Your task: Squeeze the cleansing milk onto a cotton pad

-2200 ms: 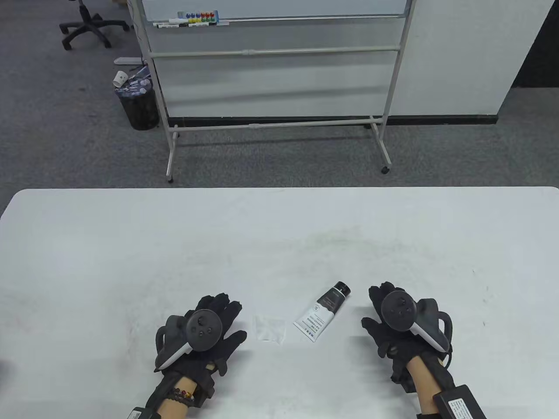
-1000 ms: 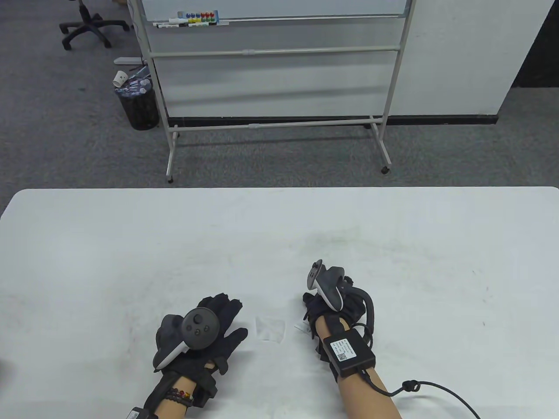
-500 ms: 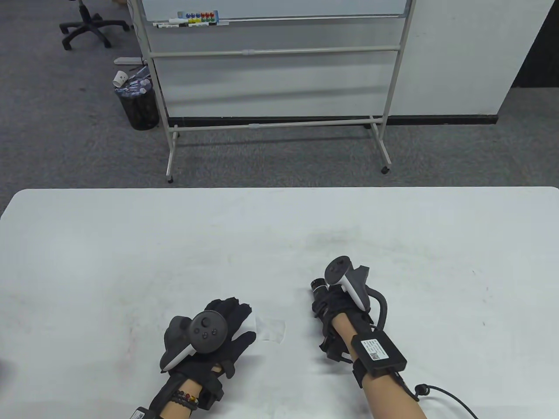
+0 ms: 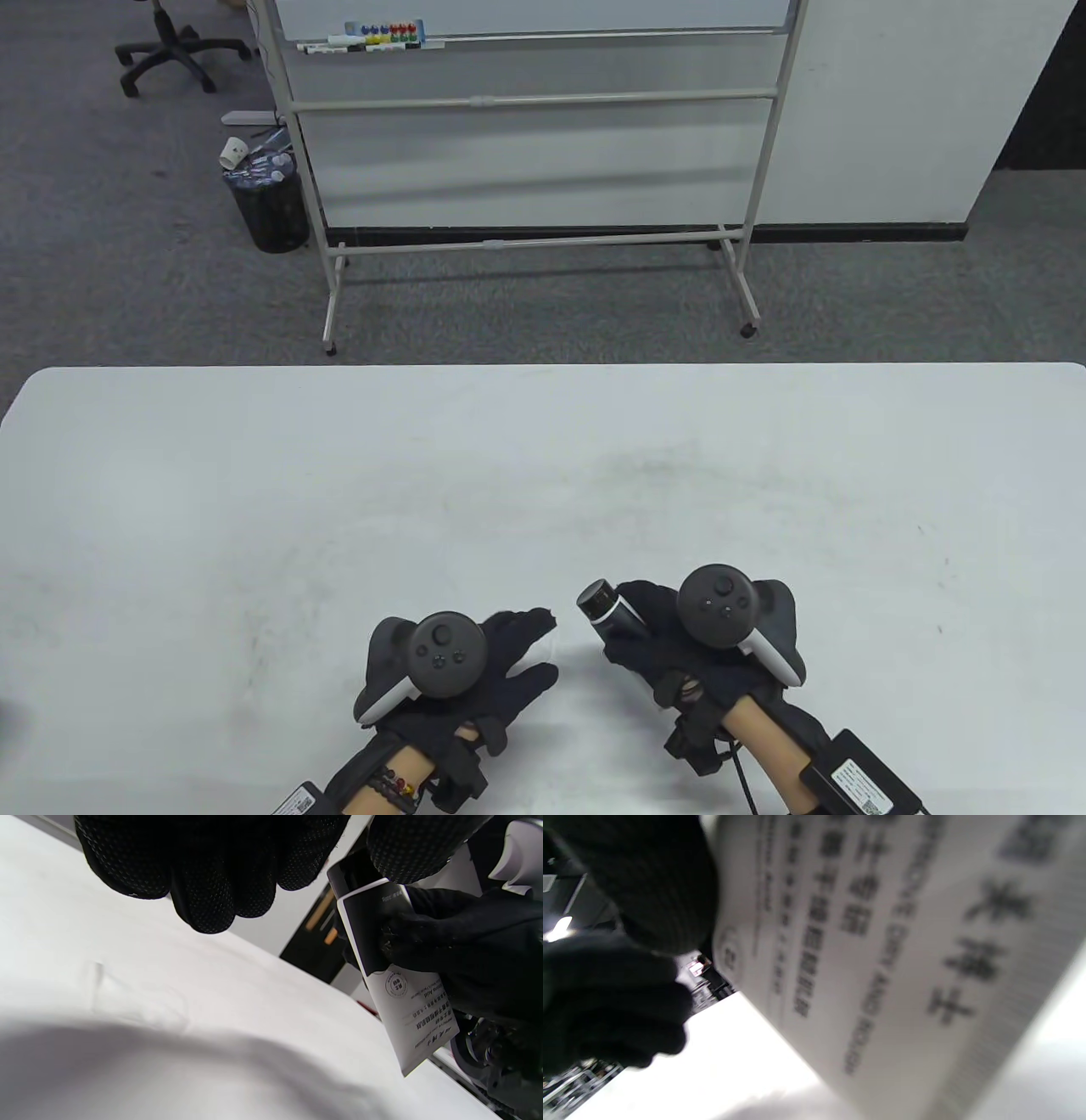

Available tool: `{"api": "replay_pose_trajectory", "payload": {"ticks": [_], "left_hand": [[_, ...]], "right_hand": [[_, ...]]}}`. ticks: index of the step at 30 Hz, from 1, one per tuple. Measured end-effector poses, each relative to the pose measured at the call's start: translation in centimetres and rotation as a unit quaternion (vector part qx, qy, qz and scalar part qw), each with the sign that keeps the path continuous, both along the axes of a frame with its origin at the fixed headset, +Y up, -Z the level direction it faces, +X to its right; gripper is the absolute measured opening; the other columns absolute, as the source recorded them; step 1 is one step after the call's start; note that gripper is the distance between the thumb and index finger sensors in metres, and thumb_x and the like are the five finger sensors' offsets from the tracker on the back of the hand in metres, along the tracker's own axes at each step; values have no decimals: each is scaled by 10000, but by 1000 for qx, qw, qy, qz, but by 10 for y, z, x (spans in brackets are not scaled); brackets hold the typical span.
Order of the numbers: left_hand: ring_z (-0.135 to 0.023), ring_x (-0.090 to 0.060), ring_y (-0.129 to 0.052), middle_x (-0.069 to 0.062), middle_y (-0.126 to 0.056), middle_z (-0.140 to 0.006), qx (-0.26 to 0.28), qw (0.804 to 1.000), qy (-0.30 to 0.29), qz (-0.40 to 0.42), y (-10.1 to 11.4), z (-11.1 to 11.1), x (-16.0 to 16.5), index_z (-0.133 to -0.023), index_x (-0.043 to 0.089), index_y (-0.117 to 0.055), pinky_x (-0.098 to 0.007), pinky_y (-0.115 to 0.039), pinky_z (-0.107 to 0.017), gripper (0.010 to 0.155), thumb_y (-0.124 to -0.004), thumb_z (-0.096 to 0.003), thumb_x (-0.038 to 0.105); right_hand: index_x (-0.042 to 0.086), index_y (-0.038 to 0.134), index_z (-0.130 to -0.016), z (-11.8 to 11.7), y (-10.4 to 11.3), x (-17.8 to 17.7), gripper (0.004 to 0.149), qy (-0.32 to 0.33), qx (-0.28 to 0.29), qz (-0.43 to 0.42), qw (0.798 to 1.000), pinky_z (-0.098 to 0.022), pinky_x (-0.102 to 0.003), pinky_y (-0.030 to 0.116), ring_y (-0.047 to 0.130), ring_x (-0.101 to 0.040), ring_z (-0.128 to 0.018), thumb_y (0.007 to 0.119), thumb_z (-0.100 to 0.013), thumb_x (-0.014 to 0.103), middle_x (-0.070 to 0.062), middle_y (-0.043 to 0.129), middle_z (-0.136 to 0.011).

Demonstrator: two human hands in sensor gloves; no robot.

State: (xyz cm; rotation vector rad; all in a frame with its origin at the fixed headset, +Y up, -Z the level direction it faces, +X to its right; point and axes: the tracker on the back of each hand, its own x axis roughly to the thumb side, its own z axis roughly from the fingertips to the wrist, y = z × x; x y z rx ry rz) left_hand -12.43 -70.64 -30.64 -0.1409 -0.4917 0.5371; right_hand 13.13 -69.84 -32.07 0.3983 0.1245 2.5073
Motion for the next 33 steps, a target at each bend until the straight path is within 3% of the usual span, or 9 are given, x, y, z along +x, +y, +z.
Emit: {"api": "replay_pose_trajectory", "payload": {"ticks": [4, 8, 14, 19, 22, 33], "left_hand": [[-881, -327, -948, -131, -799, -1061, 35, 999, -13, 27, -2, -1, 13, -1101, 215, -543, -552, -792, -625, 742, -703, -478, 586], [-750, -273, -1048, -102, -925, -941, 76, 993, -36, 78, -4, 6, 16, -1034, 198, -669, -509, -858, -560, 647, -745, -475, 515], [-651, -265, -1110, -147, -987, -855, 150, 986, -67, 9, 6, 17, 21, -990, 108, -716, -486, -906, -511, 645, -765, -464, 478], [-562, -245, -1144, -165, -1031, -775, 230, 966, -55, -100, 13, 32, 36, -949, 36, -735, -462, -938, -468, 635, -712, -449, 426], [-519, -216, -1159, -156, -1054, -730, 254, 953, -53, -155, 14, 37, 42, -924, 2, -745, -445, -954, -448, 625, -689, -448, 403], [-456, -181, -1180, -125, -1082, -652, 281, 944, -31, -173, 17, 40, 48, -872, -10, -783, -437, -981, -413, 596, -671, -445, 391]], "right_hand": [[221, 753, -930, 15, -9, -5, 675, 31, 11, 9, 999, -299, -297, 868, 1011, -174, -446, 923, -330, 480, -28, 919, -728], [224, 745, -928, 27, -13, -13, 674, 60, 24, 26, 998, -301, -293, 871, 1011, -167, -445, 917, -330, 484, -22, 919, -725], [226, 738, -931, 34, -14, -17, 676, 66, 40, 41, 996, -303, -296, 867, 1007, -168, -445, 917, -330, 477, -22, 913, -728], [202, 696, -956, 37, -15, -25, 700, 77, 54, 64, 993, -309, -296, 859, 997, -167, -448, 898, -340, 466, -28, 894, -742], [177, 670, -970, 37, -17, -29, 719, 87, 57, 74, 992, -309, -289, 857, 992, -158, -446, 886, -346, 462, -31, 882, -749], [155, 667, -977, 33, -17, -26, 729, 101, 43, 46, 993, -306, -283, 858, 993, -157, -438, 884, -350, 457, -44, 880, -751]]}}
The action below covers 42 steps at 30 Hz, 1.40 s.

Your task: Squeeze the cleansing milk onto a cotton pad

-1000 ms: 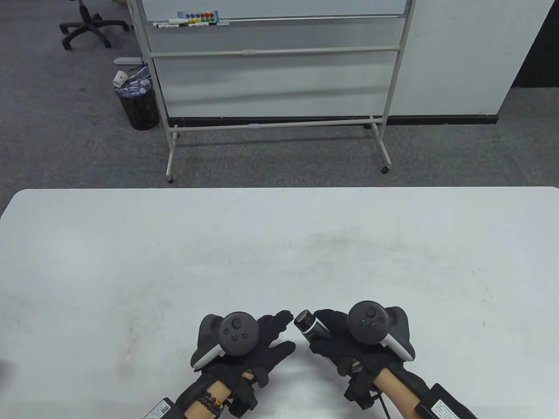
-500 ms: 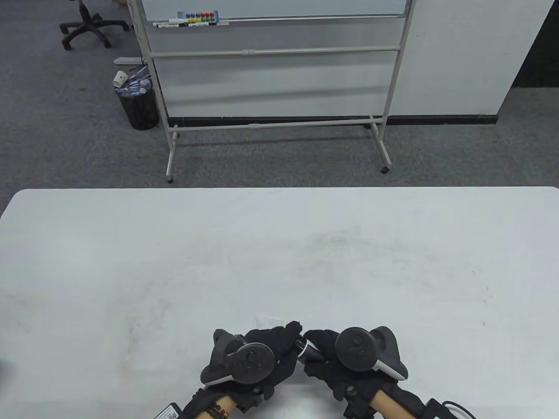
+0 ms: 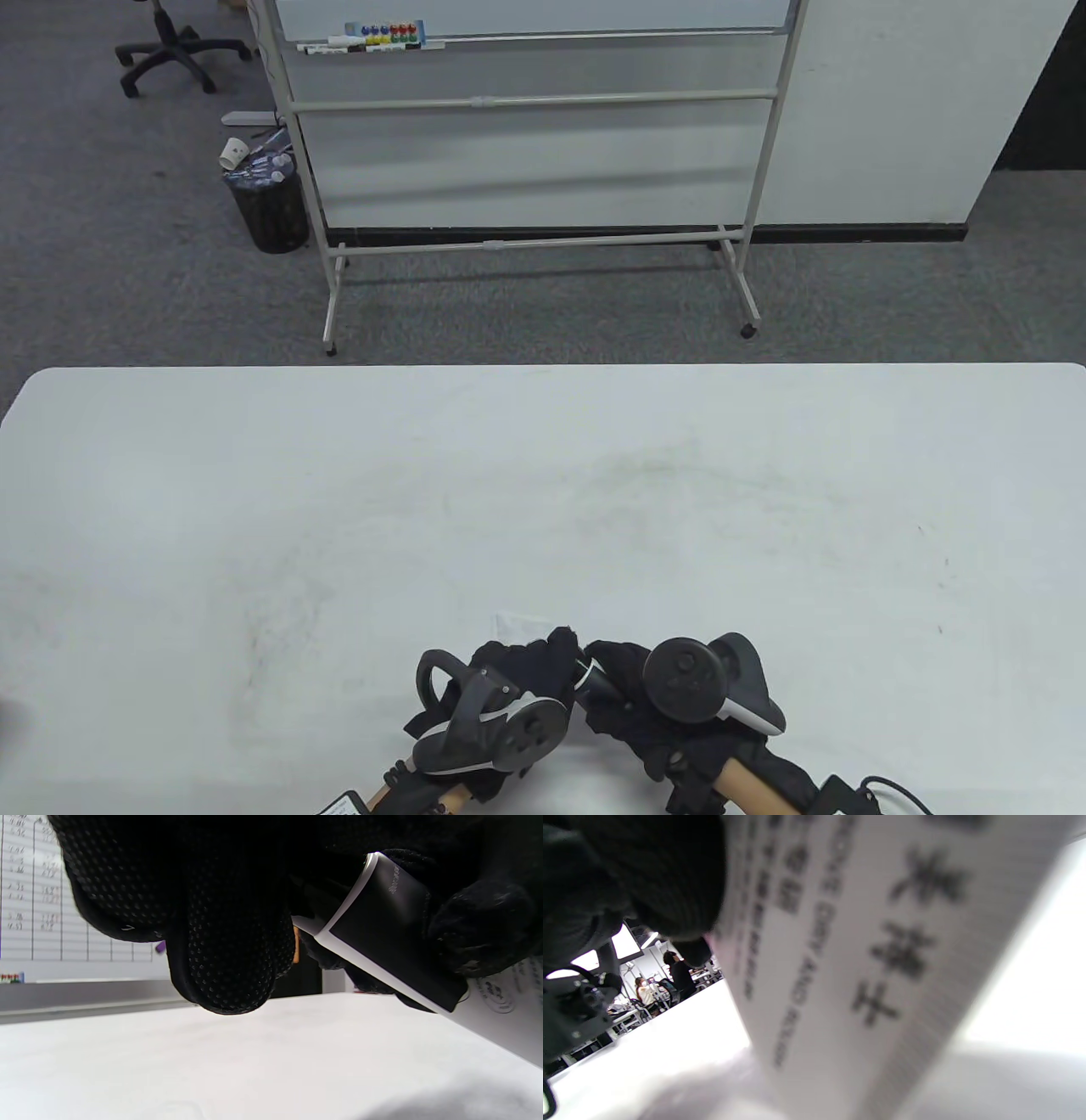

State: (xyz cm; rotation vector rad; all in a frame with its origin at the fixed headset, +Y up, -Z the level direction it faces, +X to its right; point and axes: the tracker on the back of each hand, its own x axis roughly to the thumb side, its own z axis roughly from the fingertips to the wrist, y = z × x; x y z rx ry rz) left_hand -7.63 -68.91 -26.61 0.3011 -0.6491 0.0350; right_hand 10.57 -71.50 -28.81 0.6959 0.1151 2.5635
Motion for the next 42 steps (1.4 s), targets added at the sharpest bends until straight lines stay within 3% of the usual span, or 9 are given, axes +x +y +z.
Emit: {"api": "replay_pose_trajectory", "payload": {"ticks": [9, 19, 20, 24, 25, 27, 31, 37, 42], "left_hand": [[-392, -112, -1181, -46, -1092, -582, 88, 996, 30, -4, 2, 7, 3, -831, 31, -811, -392, -981, -378, 576, -653, -437, 420], [-353, -93, -1185, -33, -1091, -548, 104, 994, 34, 14, 6, 5, 2, -812, 30, -821, -377, -1008, -344, 558, -648, -440, 408], [-343, -49, -1188, 27, -1091, -538, 114, 991, 65, 29, 10, 4, -7, -806, 106, -830, -348, -1022, -345, 527, -632, -435, 423], [-369, -79, -1186, 11, -1083, -569, 15, 995, 25, 93, 20, -7, -21, -833, 111, -819, -377, -1013, -360, 524, -625, -452, 415], [-381, -83, -1186, 3, -1081, -584, -74, 988, 4, 133, 21, -17, -29, -847, 106, -813, -378, -1012, -363, 528, -625, -464, 417], [-463, -149, -1169, -49, -1061, -655, -172, 960, 3, 219, 14, -28, -41, -888, 92, -785, -435, -975, -419, 529, -637, -484, 400], [-599, -208, -1120, -75, -1000, -800, -261, 927, 4, 268, -8, -46, -57, -972, 125, -718, -477, -915, -479, 565, -626, -511, 439], [-769, -251, -1018, -89, -882, -957, -193, 955, 125, 190, -16, -62, -84, -1034, 193, -660, -462, -876, -522, 621, -686, -508, 523], [-830, -316, -919, -140, -788, -1017, -251, 930, 245, 109, -26, -79, -90, -1034, 169, -668, -473, -824, -552, 652, -734, -500, 536]], "right_hand": [[150, 662, -978, -1, 4, 3, 742, -7, 13, -16, 1000, -303, -277, 861, 996, -151, -432, 889, -343, 460, -43, 878, -749], [142, 670, -976, -1, 6, 5, 742, -7, 14, -29, 999, -296, -273, 870, 1004, -149, -419, 892, -342, 458, -50, 885, -744], [187, 658, -977, 2, 4, 3, 723, 7, 19, -14, 1000, -314, -302, 869, 1006, -183, -449, 903, -343, 433, -40, 873, -764], [181, 671, -977, 8, 7, 1, 723, 23, -6, -45, 999, -301, -290, 891, 1031, -171, -442, 896, -346, 452, -30, 889, -756], [193, 677, -972, 4, 7, 4, 714, 25, -15, -51, 998, -315, -302, 882, 1020, -179, -458, 902, -346, 450, -25, 881, -763], [231, 684, -964, 3, 6, 6, 696, 37, -6, -67, 997, -338, -313, 861, 999, -183, -482, 909, -343, 451, -9, 871, -775], [248, 679, -967, 0, 9, 11, 691, 52, -40, -125, 990, -356, -319, 861, 996, -181, -507, 905, -349, 458, -1, 867, -786], [243, 677, -973, -13, 10, 37, 703, -7, -32, -171, 985, -365, -332, 859, 995, -197, -522, 912, -350, 465, -14, 860, -797], [242, 674, -977, -20, 6, 52, 705, -48, -31, -182, 982, -375, -348, 856, 987, -214, -543, 912, -352, 462, -22, 851, -811]]}}
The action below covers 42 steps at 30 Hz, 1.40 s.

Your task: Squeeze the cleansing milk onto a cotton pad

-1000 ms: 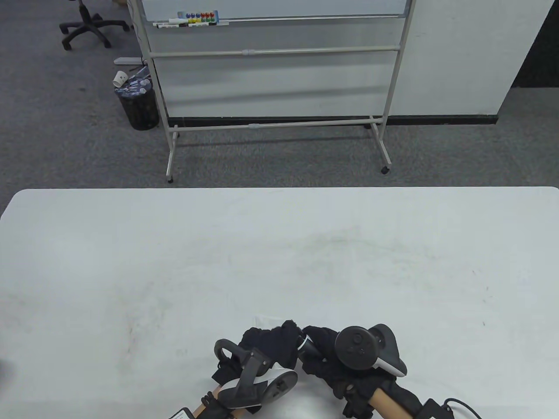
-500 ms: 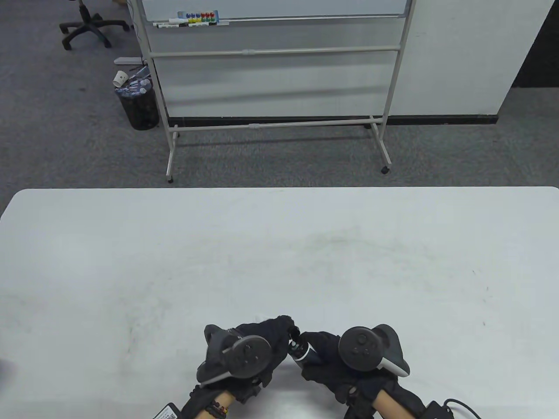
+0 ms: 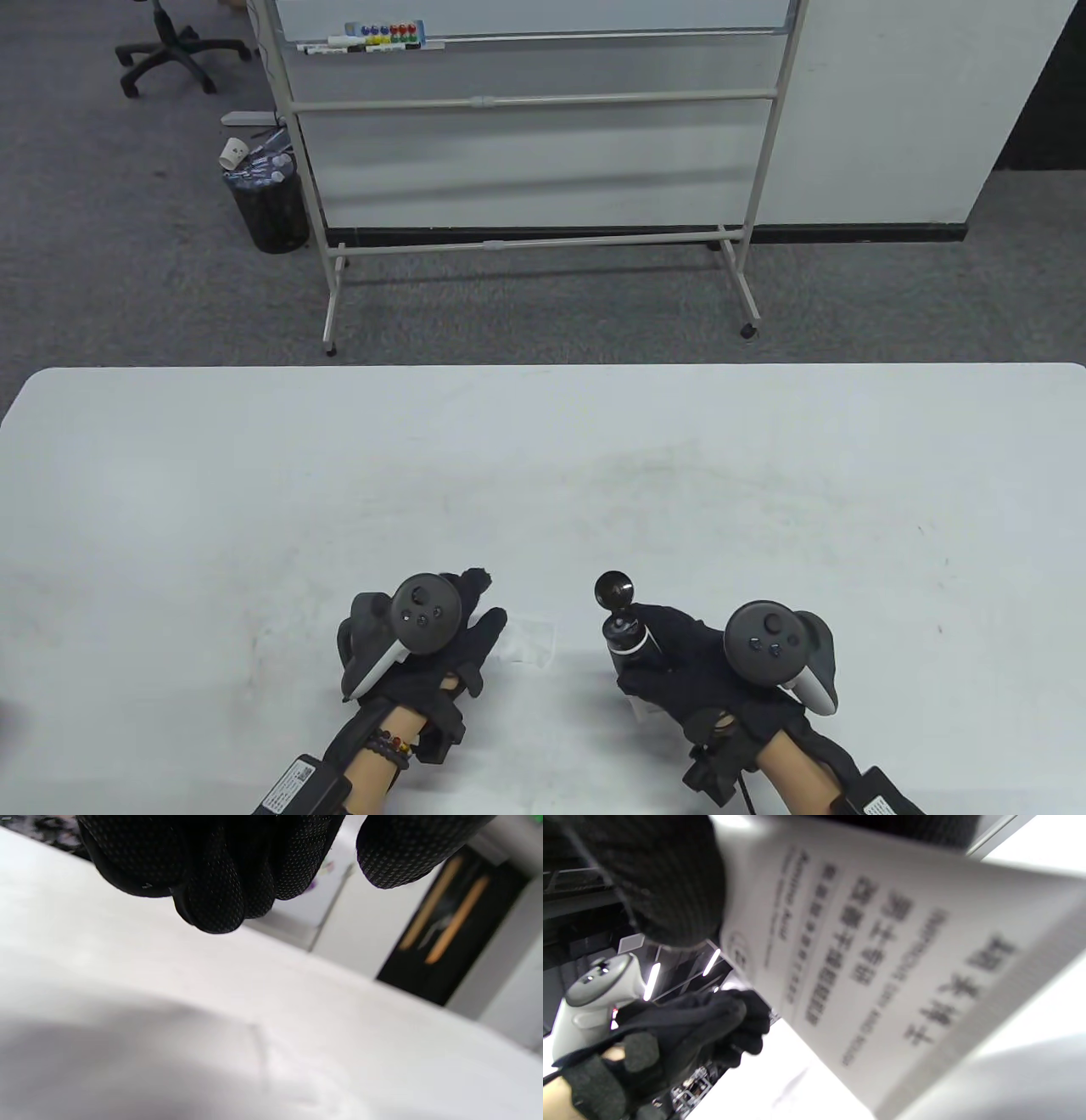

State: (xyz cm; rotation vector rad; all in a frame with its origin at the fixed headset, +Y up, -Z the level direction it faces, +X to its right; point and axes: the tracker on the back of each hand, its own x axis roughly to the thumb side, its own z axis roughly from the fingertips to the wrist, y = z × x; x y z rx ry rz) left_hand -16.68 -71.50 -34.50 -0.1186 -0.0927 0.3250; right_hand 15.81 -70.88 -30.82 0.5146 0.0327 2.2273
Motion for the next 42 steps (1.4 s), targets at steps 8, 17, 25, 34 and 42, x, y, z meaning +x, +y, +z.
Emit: {"api": "replay_pose_trajectory", "payload": {"ticks": [8, 17, 25, 34, 42], "left_hand": [[-843, -338, -856, -164, -744, -1020, -151, 982, 86, -71, -28, -34, 22, -1043, 123, -637, -480, -788, -575, 734, -797, -475, 559], [-804, -327, -789, -121, -772, -932, -171, 966, 111, -157, -47, -49, 50, -904, 171, -763, -486, -737, -583, 616, -846, -433, 560], [-877, -353, -803, -118, -817, -970, -150, 980, 45, -123, -41, -45, 60, -862, 226, -784, -508, -745, -594, 423, -807, -472, 388], [-619, -204, -1064, -11, -996, -743, -92, 968, -21, 235, -11, -11, 27, -1013, 206, -651, -400, -909, -442, 588, -829, -465, 326], [-646, -216, -1037, -18, -983, -751, -81, 955, -13, 286, -10, 19, 18, -897, 276, -840, -412, -890, -461, 435, -831, -467, 342]], "right_hand": [[245, 669, -982, -2, 4, 8, 710, -22, 19, 13, 999, -390, -359, 854, 985, -221, -563, 914, -350, 457, -25, 845, -821], [245, 672, -980, -6, 3, 15, 708, -41, 23, 23, 999, -394, -364, 852, 984, -224, -566, 917, -349, 454, -26, 845, -822], [250, 681, -978, -6, 4, 15, 704, -42, 29, 32, 998, -414, -380, 844, 976, -230, -580, 919, -347, 452, -28, 838, -829], [233, 689, -982, 1, 7, 6, 702, -30, 56, 53, 997, -423, -386, 840, 975, -232, -580, 908, -351, 450, -36, 836, -831], [177, 663, -1004, 15, 11, -16, 692, -7, 107, 126, 986, -427, -397, 828, 960, -249, -585, 809, -387, 454, -69, 815, -847]]}}
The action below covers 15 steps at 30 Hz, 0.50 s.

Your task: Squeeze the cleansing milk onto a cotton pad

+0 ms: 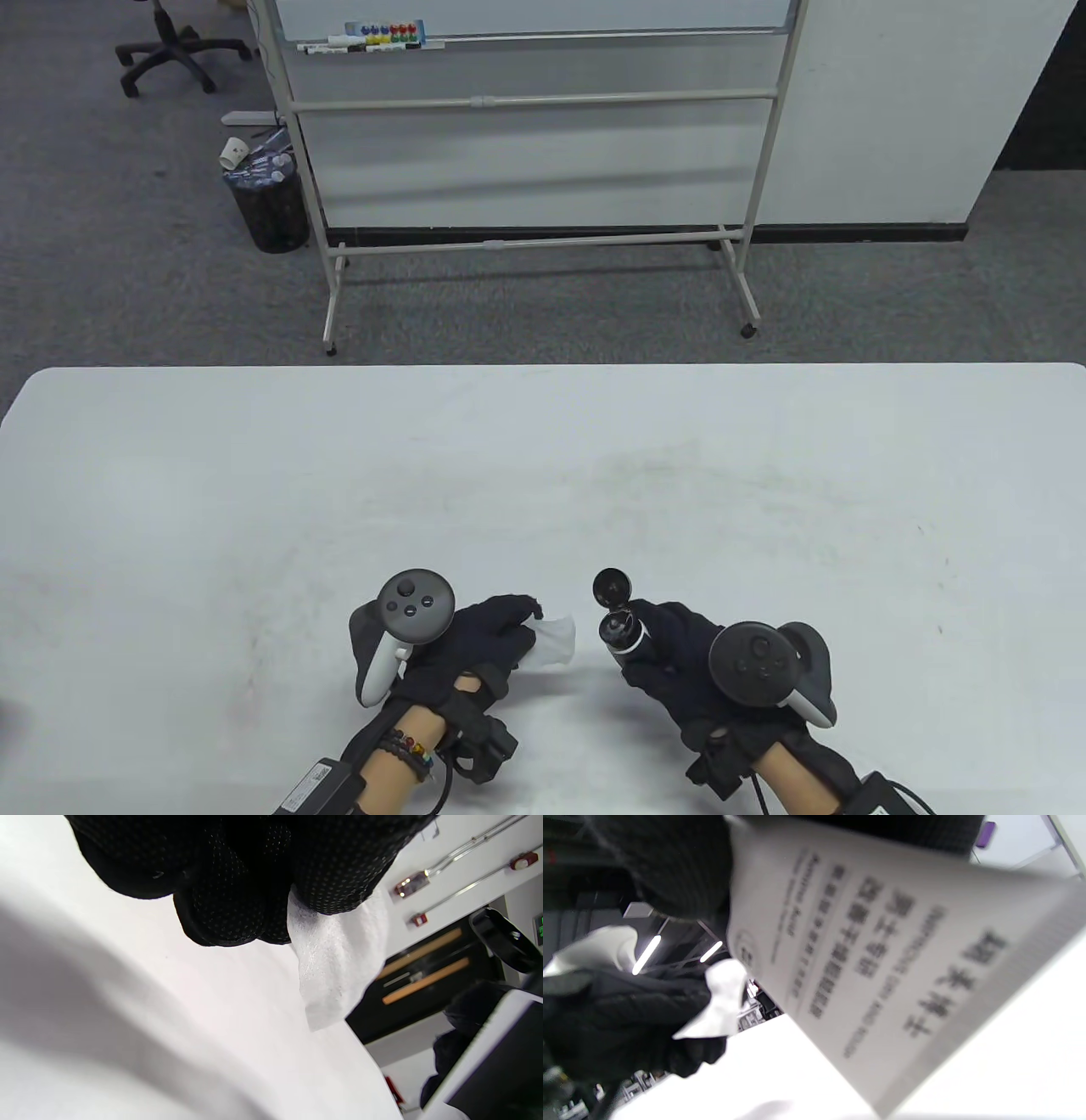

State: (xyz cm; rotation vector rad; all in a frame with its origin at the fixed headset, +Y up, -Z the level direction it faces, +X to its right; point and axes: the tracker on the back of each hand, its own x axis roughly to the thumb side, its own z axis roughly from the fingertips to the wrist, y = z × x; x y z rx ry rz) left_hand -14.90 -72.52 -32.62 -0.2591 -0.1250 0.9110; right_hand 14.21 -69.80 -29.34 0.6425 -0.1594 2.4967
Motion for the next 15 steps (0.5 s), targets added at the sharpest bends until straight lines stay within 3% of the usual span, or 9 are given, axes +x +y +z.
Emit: {"api": "replay_pose_trajectory", "payload": {"ticks": [3, 8, 15], "left_hand": [[-628, -206, -1036, -14, -985, -734, 11, 1000, 11, 16, -2, 7, 3, -828, 303, -884, -402, -888, -451, 377, -835, -459, 365], [-595, -178, -1049, 2, -999, -704, 27, 998, -15, 45, 0, 14, 6, -835, 270, -865, -381, -896, -432, 392, -826, -465, 396], [-563, -165, -1054, 8, -1005, -676, 30, 996, -50, 64, 0, 16, 11, -839, 249, -857, -367, -902, -416, 402, -825, -473, 411]], "right_hand": [[189, 690, -990, 6, 0, -11, 683, -6, 29, 50, 998, -389, -360, 832, 964, -249, -578, 834, -376, 454, -64, 830, -850], [220, 740, -958, 17, 1, -27, 669, -17, 110, 139, 984, -369, -334, 837, 972, -216, -566, 875, -351, 468, -28, 880, -827], [200, 794, -918, 24, 6, -38, 645, -39, 156, 182, 970, -404, -368, 831, 993, -195, -552, 899, -335, 456, -26, 927, -765]]}}
